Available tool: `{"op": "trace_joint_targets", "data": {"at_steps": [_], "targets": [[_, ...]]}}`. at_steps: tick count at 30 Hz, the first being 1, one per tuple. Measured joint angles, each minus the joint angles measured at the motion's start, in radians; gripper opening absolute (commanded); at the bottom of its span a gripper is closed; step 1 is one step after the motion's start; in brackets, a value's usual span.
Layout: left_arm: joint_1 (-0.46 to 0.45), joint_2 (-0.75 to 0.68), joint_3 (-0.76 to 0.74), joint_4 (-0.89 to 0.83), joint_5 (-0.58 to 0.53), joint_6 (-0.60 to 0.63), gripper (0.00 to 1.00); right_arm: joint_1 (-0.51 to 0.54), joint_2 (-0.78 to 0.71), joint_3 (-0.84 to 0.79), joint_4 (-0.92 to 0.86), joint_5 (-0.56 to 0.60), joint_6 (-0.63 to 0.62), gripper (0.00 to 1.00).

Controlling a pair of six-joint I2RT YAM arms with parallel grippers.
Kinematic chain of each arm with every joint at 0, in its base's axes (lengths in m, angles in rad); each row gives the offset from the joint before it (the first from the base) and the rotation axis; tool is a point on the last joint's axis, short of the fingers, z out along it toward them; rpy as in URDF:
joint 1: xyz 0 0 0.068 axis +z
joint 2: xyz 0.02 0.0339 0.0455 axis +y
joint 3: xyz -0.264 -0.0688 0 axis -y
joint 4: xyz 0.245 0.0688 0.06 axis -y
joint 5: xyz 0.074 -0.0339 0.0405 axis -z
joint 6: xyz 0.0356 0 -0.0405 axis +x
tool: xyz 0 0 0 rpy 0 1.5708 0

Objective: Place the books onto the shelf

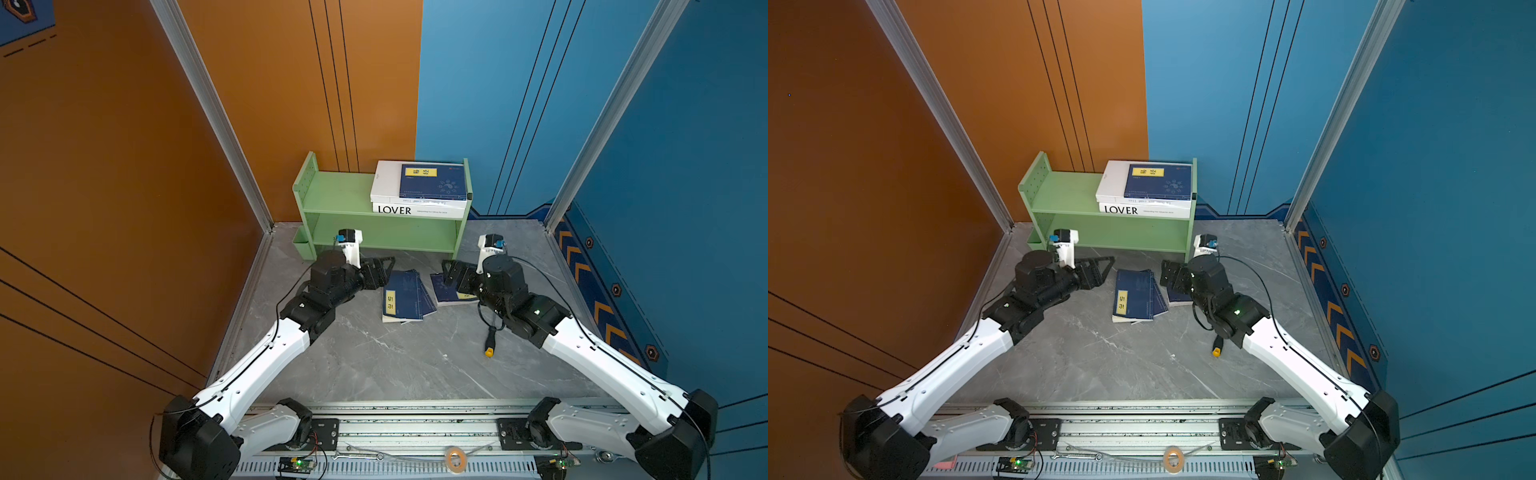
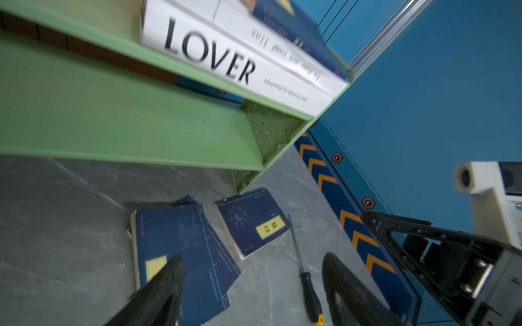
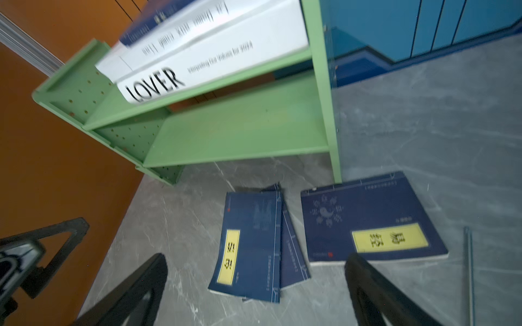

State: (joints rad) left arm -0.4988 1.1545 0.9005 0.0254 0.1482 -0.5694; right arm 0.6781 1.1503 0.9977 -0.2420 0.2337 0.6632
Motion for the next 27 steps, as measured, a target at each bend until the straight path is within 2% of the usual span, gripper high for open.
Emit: {"op": "trace_joint_targets", "data": {"at_steps": [5, 11, 19, 27], "targets": [[-0.048, 0.096, -0.099, 0.009, -0.056, -0.022, 0.74, 0.056, 0.081, -0.035, 0.018, 0.006, 0.079, 1.0], [-0.058, 0.275, -0.136, 0.061, -0.061, -0.046, 0.73, 0.074, 0.31, -0.036, 0.105, -0.066, 0.128, 0.99], [-0.012, 0.414, -0.14, 0.172, -0.012, -0.098, 0.7, 0.055, 0.584, 0.034, 0.182, -0.177, 0.163, 0.93], [0.013, 0.475, -0.149, 0.207, -0.009, -0.125, 0.65, 0.034, 0.687, 0.098, 0.214, -0.23, 0.179, 0.88]]}}
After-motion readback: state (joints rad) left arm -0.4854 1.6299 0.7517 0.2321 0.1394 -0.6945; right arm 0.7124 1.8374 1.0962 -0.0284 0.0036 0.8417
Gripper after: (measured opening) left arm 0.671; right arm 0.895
